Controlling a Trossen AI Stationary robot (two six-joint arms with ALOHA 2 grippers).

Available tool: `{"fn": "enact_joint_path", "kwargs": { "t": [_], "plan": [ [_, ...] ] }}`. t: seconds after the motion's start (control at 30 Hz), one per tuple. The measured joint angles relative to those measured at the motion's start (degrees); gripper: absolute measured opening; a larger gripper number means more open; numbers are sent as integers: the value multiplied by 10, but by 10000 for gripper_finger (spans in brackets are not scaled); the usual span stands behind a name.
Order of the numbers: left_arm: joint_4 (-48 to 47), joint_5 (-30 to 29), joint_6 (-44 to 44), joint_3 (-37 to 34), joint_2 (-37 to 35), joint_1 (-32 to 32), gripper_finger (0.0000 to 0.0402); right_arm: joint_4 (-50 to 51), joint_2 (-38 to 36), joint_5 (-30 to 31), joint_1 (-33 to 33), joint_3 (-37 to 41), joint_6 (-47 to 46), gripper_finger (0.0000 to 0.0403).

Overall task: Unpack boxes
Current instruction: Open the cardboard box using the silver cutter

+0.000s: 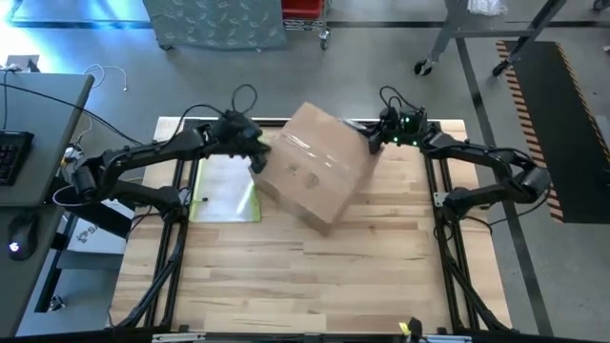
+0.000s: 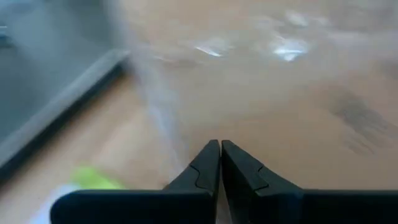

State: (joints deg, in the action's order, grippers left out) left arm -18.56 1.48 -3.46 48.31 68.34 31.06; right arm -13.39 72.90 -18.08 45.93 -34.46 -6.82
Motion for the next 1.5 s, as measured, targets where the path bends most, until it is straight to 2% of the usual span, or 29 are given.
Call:
{"fn": "enact_joint_path", "kwargs": {
  "t": [0.2,0.4,0.53,0.7,0.93,1.0,1.07,1.2,1.3,1.4,1.5],
  "plan": [
    [22,-31,8,19,-25,10,0,3,-87,78,-29,2,-1,59],
    [65,-51,28,20,-30,8,0,25,-191,69,-58,3,-9,59],
    [64,-50,22,19,-30,8,0,88,-270,27,-87,2,-40,59],
    [64,-48,22,19,-30,7,0,193,-343,-8,-128,2,-124,59],
    [70,-48,6,20,-30,7,0,336,-403,-148,-196,2,-236,59],
    [95,-43,-1,20,-26,7,0,379,-429,-160,-220,3,-268,59],
    [130,-4,3,20,-19,8,0,407,-461,-139,-241,2,-296,59],
    [233,96,15,20,17,-5,0,447,-537,-51,-266,27,-371,59],
    [281,105,21,24,52,-22,1,434,-596,-11,-276,74,-445,59],
    [278,99,43,53,92,-39,1,393,-646,4,-288,136,-517,59],
    [275,98,74,89,130,-55,1,319,-681,24,-303,190,-551,59]
  ]
}}
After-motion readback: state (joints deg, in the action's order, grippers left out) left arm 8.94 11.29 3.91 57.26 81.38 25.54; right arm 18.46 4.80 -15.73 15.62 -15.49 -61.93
